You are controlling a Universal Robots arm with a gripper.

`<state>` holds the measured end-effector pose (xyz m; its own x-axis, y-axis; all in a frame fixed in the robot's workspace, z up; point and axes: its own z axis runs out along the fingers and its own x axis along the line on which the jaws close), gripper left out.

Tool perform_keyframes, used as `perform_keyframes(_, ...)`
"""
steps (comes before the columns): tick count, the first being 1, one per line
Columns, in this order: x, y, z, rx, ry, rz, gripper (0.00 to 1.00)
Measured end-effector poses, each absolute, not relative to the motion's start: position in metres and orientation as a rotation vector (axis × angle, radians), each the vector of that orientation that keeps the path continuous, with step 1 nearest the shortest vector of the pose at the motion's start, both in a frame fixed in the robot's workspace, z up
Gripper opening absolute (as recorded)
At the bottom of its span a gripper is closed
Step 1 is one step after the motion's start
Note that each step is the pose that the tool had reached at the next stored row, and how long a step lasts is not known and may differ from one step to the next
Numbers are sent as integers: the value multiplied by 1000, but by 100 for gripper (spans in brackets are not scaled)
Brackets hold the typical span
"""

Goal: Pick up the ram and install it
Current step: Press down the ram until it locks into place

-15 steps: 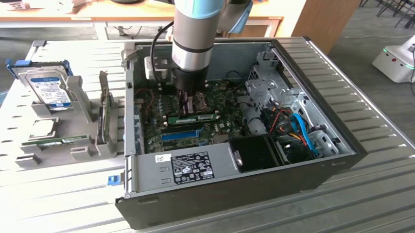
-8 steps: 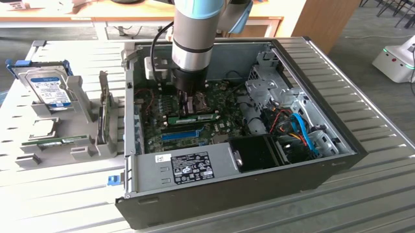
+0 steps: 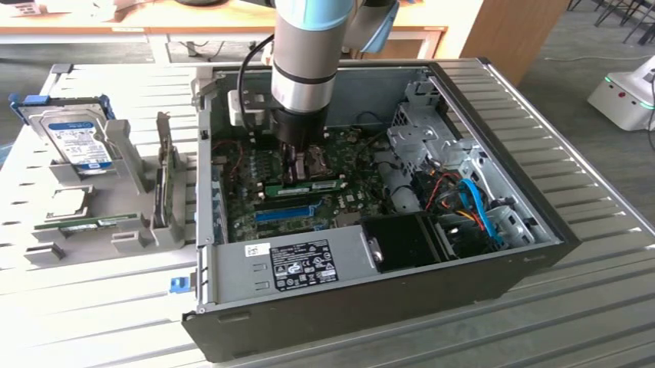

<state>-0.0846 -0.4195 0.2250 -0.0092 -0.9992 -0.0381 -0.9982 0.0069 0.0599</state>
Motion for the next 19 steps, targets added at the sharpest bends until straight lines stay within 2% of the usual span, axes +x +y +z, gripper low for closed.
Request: perform_keyframes(19, -85, -420, 224, 2200, -2218, -108, 11)
